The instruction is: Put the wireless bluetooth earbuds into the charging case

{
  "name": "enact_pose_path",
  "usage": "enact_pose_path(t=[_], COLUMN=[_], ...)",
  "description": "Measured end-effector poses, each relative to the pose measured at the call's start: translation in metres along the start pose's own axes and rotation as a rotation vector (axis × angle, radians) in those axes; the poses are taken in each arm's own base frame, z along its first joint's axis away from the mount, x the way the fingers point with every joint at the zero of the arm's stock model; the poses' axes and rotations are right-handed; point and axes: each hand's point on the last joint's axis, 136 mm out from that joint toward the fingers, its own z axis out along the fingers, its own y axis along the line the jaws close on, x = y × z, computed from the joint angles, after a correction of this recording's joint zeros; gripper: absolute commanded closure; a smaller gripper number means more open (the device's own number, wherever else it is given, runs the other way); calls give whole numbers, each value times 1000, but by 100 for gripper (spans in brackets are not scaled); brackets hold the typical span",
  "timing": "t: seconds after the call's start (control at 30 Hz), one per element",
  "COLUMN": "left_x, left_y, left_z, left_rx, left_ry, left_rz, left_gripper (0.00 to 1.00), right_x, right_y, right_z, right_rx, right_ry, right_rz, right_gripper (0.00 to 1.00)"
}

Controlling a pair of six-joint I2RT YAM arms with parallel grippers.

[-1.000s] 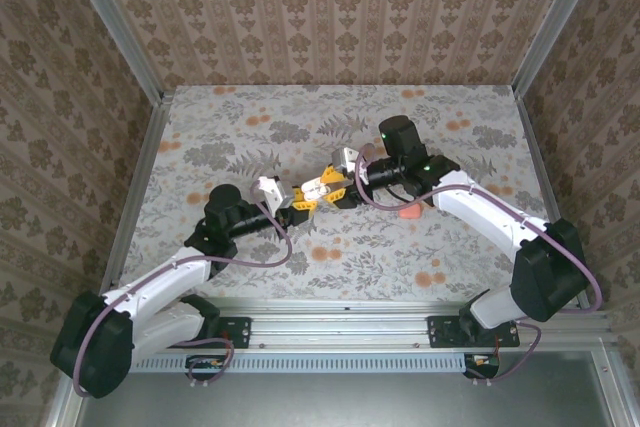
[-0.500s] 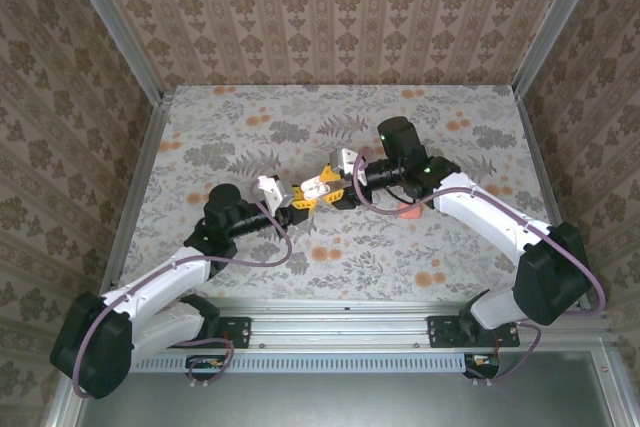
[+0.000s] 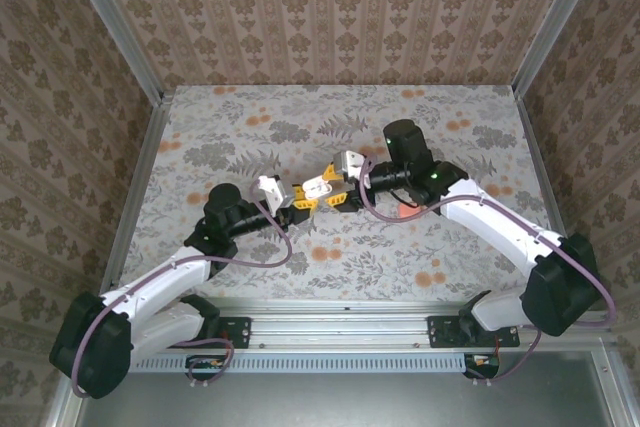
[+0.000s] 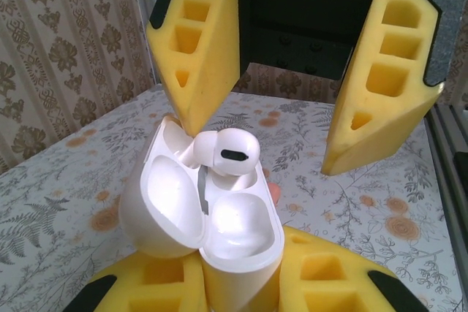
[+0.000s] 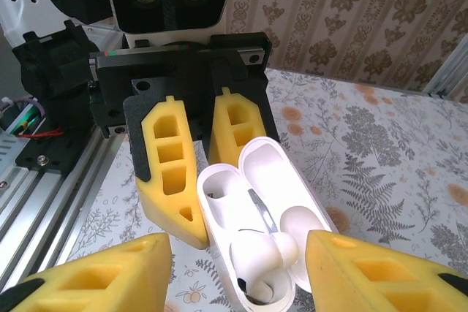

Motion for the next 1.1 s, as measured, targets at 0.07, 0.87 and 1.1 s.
enact_pose_path(t=[0.07, 0.87, 1.1], left_x=[-1, -4, -4], left_y=[-1, -5, -5], left_z=[0, 1, 1], left_rx=[3, 19, 20], left_ry=[-4, -13, -13], left_rz=[4, 13, 13], left_gripper=[93, 93, 94], right_x=[-2, -7, -6], right_y=[0, 3, 8], right_z=[-1, -29, -29], right_rx=[7, 117, 104], right_ry=[-8, -91, -91], right_rz=[-5, 24, 38], right_gripper=[46, 53, 57])
